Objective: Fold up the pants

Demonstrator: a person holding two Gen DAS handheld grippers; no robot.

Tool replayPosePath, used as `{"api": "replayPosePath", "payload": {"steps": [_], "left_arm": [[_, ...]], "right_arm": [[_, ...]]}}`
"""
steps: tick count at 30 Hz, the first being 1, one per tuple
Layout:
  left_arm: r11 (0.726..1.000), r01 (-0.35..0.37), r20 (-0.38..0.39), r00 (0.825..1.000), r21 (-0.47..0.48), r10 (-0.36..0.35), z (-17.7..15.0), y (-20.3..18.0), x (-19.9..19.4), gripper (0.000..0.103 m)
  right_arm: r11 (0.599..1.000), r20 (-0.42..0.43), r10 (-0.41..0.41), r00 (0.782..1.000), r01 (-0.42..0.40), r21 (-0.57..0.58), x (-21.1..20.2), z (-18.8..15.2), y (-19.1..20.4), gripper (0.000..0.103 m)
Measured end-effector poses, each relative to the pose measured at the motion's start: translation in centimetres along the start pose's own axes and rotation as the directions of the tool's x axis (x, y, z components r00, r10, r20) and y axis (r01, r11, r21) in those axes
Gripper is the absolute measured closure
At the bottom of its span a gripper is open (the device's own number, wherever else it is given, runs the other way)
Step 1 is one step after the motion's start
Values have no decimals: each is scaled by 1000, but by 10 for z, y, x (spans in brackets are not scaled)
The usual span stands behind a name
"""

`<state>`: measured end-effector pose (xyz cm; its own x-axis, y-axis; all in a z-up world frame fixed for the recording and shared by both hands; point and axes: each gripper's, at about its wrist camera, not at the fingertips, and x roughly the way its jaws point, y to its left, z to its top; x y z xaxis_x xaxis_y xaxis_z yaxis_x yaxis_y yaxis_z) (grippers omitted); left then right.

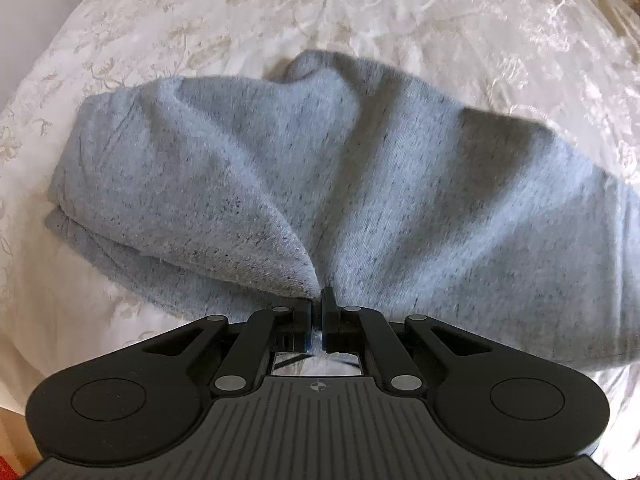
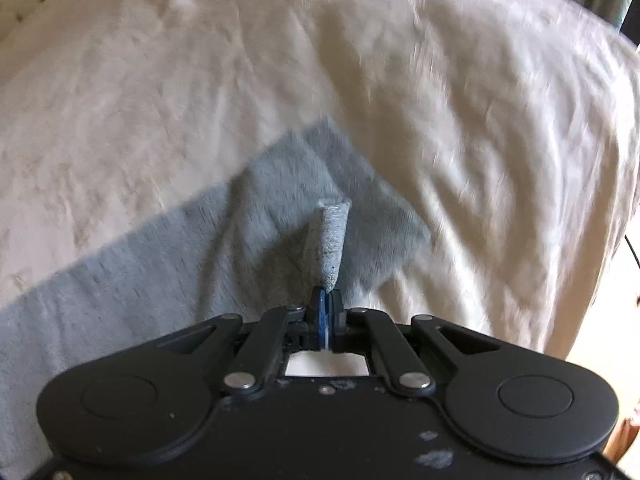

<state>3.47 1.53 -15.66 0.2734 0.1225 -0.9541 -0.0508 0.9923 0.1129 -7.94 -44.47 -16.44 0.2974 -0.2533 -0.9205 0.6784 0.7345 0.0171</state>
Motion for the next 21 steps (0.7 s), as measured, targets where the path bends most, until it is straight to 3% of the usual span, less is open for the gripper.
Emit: {"api": "replayPosePath", "payload": {"steps": [2, 4, 6, 8, 9, 11, 12, 13, 14, 17, 21], "left_arm": [[1000, -2, 19, 1000, -7, 3, 1, -1, -6, 99], [1000, -9, 19, 1000, -11, 9, -1, -4, -5, 99], [1000, -19, -1, 1000, -21, 18, -2, -5, 1, 99], [999, -29, -11, 1000, -26, 29, -4, -6, 4, 99], [999, -33, -10, 999, -27, 32, -5, -6, 4, 99], [999, -40, -9, 999, -28, 39, -6, -6, 4, 99], [999, -43, -11, 999, -27, 43, -6, -6, 4, 99], [999, -48, -13, 999, -25, 47, -6, -8, 5, 99], [998, -52, -16, 999, -24, 52, -6, -9, 5, 99], [997, -64, -18, 998, -34, 63, -4, -10, 5, 99], [996, -79, -22, 997, -52, 78, -5, -11, 5, 99]], "right_arm": [[1000, 59, 4, 998, -4, 11, -14, 3, -6, 103], [997, 103, -71, 992, 72, -8, -20, 1, -12, 103], [994, 58, -107, 993, 107, 2, -8, 3, -24, 102], [996, 4, -81, 997, 81, 45, 3, 5, -38, 102], [998, 22, -45, 999, 44, 50, 1, 7, -41, 101], [1000, 81, 17, 997, -18, 9, -7, 10, -41, 87], [999, 106, 31, 994, -28, -25, -10, 13, -38, 81], [997, 123, 45, 991, -36, -73, -9, 14, -32, 67], [992, 135, 58, 989, -42, -117, -7, 17, -26, 63], [975, 137, 88, 987, -58, -214, 8, 29, -15, 63], [962, 154, 115, 981, -72, -262, 14, 48, -9, 63]]}}
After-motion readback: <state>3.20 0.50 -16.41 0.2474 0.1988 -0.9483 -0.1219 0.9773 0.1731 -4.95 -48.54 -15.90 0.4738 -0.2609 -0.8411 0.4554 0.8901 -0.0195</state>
